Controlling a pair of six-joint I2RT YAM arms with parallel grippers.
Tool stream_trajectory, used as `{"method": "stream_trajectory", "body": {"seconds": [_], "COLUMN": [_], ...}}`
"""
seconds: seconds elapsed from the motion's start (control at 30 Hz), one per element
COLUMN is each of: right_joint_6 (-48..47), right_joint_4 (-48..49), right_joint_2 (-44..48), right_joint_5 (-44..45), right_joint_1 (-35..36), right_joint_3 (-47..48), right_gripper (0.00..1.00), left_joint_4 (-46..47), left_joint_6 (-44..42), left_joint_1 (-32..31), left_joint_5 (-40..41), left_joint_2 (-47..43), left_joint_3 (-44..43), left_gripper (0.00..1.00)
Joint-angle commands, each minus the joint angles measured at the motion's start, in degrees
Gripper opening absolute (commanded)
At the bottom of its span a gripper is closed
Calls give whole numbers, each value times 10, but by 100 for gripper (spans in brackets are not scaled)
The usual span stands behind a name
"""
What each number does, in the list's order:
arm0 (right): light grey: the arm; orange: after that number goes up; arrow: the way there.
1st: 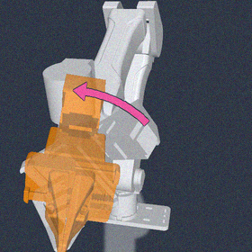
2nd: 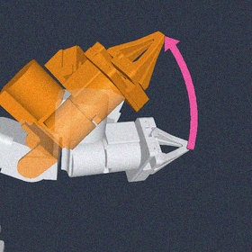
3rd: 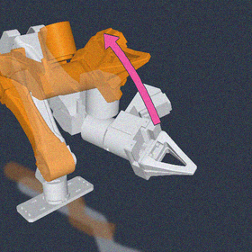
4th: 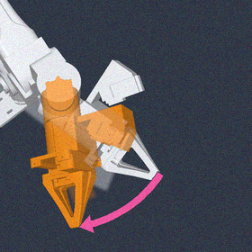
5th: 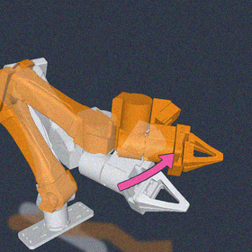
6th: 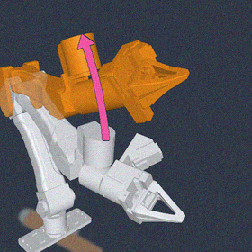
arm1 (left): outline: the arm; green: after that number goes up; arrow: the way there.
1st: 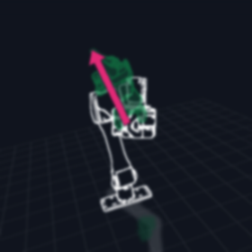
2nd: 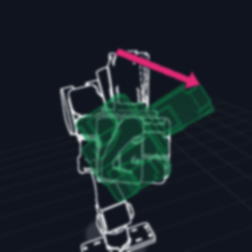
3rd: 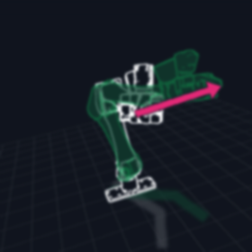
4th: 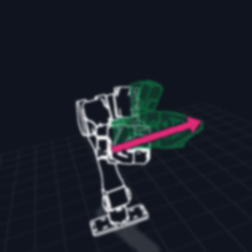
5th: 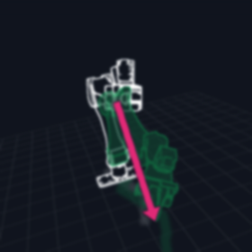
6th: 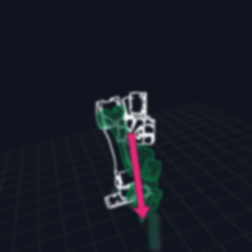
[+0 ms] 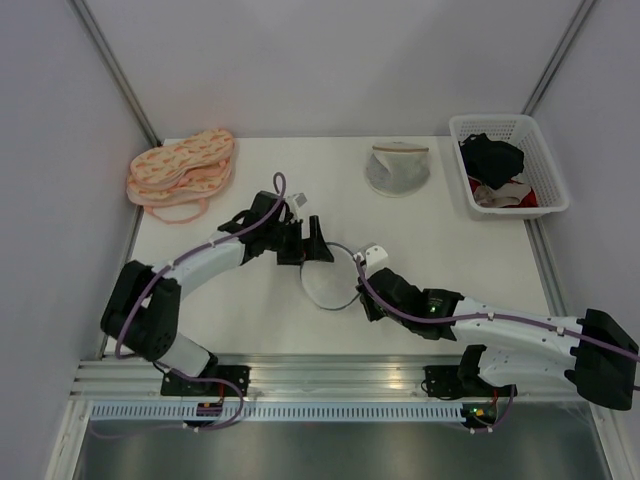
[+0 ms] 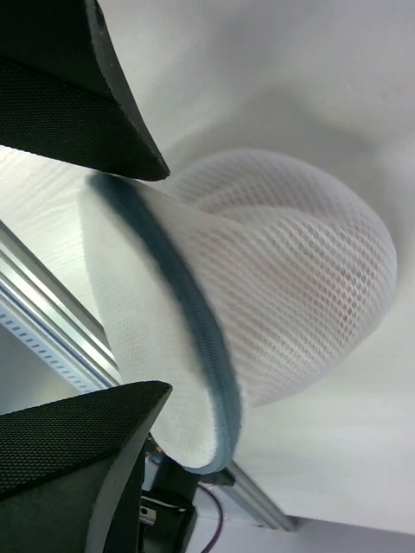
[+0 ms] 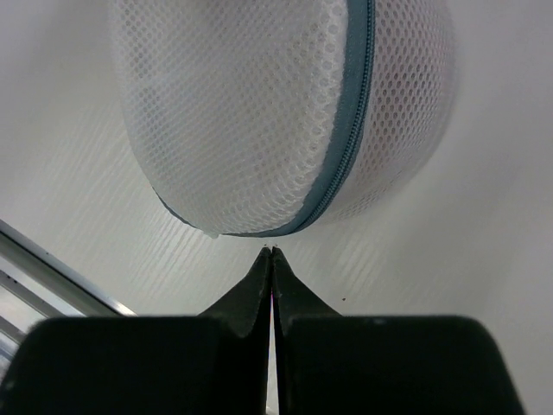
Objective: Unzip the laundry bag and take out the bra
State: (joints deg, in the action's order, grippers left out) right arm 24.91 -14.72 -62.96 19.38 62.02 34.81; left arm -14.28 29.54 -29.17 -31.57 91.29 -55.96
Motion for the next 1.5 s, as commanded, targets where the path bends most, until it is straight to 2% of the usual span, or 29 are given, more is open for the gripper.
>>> {"method": "stream_trajectory", "body": {"seconds": [0.0,0.13,0.23,0.33,0.37,0.47,0.5,0.63,0.83,1.0,1.17,1.2,1.3,1.33,1.4,1.43,1.47], "right_joint_6": [21,24,24,23,24,27,30,35,38,37,37,37,36,35,35,36,37], "right_joint_4": [22,41,50,58,58,65,66,65,61,49,43,43,30,28,16,13,9], "right_joint_2": [-3,-12,-28,-41,-45,-51,-51,-50,-41,-31,-16,-15,-11,-9,0,8,12], "right_joint_5": [-28,-32,-28,-26,-25,-22,-23,-21,-23,-19,-14,-14,-16,-15,-16,-18,-18], "right_joint_1": [2,3,2,3,2,3,3,3,2,2,2,3,2,3,4,4,4], "right_joint_3": [-5,-11,-5,3,5,7,6,6,7,11,9,9,11,11,11,11,11], "right_gripper": [1,0,0,1,0,0,0,1,0,0,0,1,0,1,0,0,0], "left_joint_4": [-12,-17,19,131,195,298,368,461,615,615,683,697,753,762,778,777,776], "left_joint_6": [73,131,184,256,287,354,372,403,435,455,478,478,474,474,475,479,480], "left_joint_1": [-1,-1,-4,-29,-47,-79,-86,-121,-134,-150,-162,-162,-162,-162,-162,-162,-161], "left_joint_5": [148,192,145,114,115,140,157,218,261,262,281,286,288,287,282,281,280], "left_joint_2": [-124,-260,-341,-405,-421,-455,-456,-423,-300,-175,-99,-89,-48,-34,-23,-20,-21], "left_joint_3": [51,167,235,334,382,466,484,517,511,458,453,454,452,448,444,439,437], "left_gripper": [100,99,100,100,100,100,100,100,100,100,96,93,67,46,23,2,2]}}
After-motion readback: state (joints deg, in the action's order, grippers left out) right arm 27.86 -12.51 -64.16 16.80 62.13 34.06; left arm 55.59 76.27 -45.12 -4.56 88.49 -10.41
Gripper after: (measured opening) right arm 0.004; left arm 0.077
